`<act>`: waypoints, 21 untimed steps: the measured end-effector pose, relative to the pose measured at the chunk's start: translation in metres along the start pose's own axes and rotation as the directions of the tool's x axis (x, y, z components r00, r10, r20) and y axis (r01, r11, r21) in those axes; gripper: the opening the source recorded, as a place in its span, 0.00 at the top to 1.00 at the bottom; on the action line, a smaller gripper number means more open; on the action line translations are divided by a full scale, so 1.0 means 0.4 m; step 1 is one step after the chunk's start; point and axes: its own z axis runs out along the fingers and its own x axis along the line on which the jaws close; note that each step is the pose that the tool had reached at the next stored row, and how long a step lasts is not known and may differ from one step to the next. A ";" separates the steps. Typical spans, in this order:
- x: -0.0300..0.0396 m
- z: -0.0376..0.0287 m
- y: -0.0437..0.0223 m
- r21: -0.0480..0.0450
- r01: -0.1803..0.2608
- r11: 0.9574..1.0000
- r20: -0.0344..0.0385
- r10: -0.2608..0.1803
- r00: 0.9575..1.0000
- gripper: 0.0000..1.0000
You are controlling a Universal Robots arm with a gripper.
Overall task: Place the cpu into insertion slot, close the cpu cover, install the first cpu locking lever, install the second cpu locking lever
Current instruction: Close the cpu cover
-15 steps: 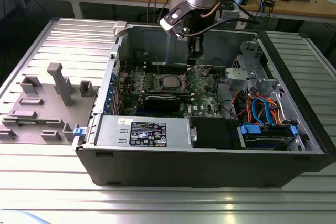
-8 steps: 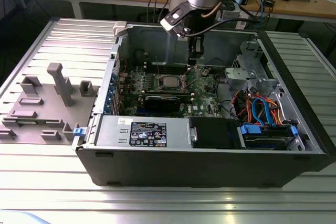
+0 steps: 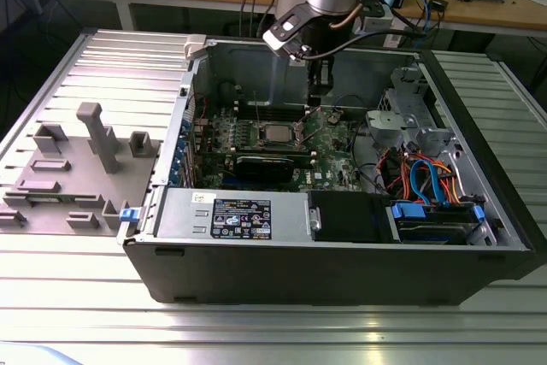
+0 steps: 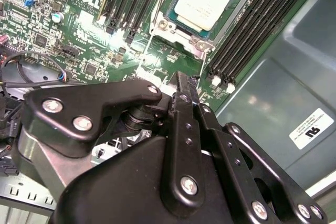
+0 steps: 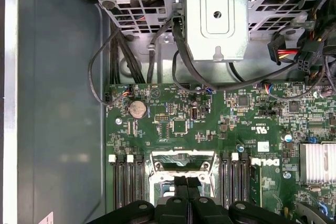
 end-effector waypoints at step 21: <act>0.000 0.000 0.014 0.000 0.000 1.000 0.000 0.000 1.000 0.89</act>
